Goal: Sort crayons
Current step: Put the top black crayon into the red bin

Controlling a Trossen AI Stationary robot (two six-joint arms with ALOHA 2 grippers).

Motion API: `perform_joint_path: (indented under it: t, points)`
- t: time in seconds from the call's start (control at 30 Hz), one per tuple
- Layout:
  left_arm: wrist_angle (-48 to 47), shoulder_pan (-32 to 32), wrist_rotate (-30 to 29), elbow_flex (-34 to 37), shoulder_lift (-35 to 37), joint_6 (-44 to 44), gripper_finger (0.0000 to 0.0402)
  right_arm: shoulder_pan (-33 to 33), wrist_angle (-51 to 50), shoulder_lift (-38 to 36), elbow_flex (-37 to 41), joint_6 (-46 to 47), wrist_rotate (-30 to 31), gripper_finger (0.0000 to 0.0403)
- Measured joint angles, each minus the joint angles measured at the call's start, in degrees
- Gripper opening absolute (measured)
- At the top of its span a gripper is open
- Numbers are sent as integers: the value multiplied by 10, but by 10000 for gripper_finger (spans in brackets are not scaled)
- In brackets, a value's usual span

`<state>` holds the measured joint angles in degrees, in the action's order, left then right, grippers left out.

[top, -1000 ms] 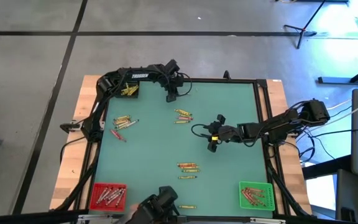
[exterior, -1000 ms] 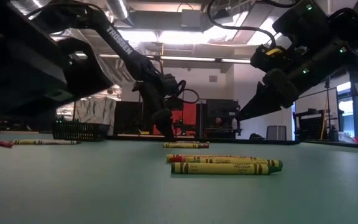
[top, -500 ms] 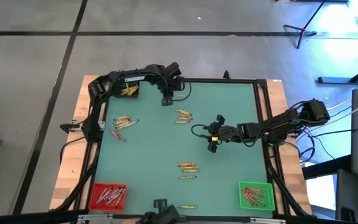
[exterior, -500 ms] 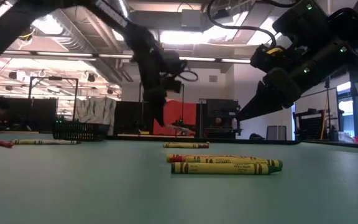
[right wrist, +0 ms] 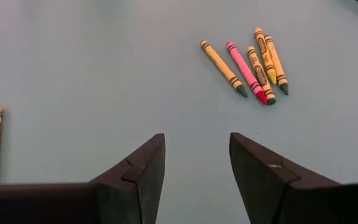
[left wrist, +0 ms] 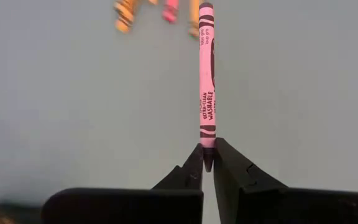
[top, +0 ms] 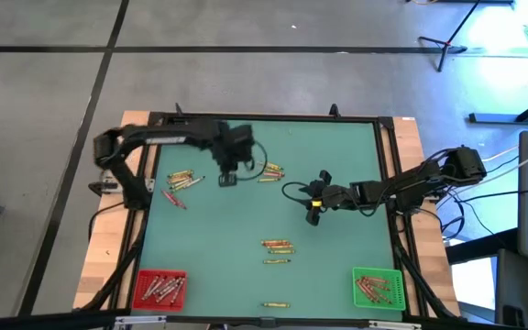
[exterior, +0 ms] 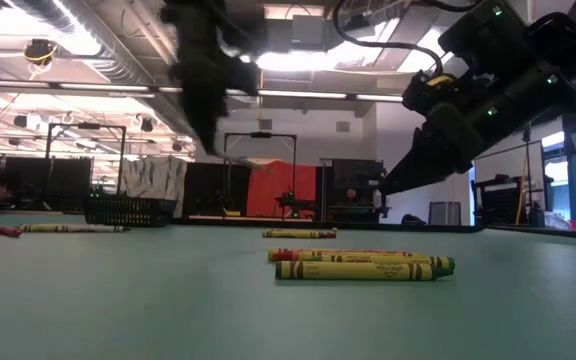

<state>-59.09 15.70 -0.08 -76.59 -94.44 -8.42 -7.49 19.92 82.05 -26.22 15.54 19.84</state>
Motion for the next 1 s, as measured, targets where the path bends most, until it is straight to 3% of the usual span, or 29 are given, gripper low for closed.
perform_joint_path:
  t: [0.2,0.4,0.7,1.0]
  points:
    - [-1,-120,-25,86,107,136,2,0,26,7,0,9,-7,176]
    - [-7,-259,-38,128,176,290,2,0,84,7,0,-6,-46,176]
    - [-24,-473,-48,129,192,537,2,-10,140,7,0,-8,-112,176]
    - [-4,-695,-77,129,179,829,2,-70,262,7,0,-67,-117,176]
